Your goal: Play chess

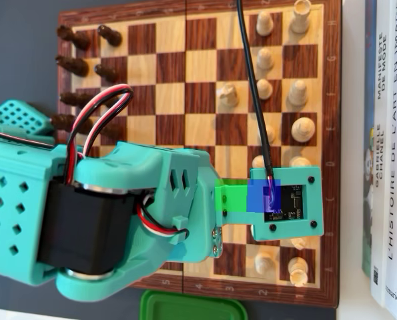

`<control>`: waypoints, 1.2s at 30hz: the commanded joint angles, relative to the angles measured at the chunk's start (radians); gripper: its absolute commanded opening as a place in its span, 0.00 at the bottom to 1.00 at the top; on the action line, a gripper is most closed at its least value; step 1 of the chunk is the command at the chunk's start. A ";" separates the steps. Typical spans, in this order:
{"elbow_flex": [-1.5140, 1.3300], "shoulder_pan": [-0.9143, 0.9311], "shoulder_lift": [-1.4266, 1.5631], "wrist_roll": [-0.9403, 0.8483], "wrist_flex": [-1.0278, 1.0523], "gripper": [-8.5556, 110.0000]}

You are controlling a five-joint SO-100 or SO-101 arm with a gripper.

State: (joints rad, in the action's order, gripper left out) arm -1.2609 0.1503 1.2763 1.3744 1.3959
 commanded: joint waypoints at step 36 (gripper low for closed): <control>-0.084 0.014 -0.014 -0.006 -0.110 0.08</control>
State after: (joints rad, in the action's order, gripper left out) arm -1.3499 0.1565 1.2548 1.3729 1.2947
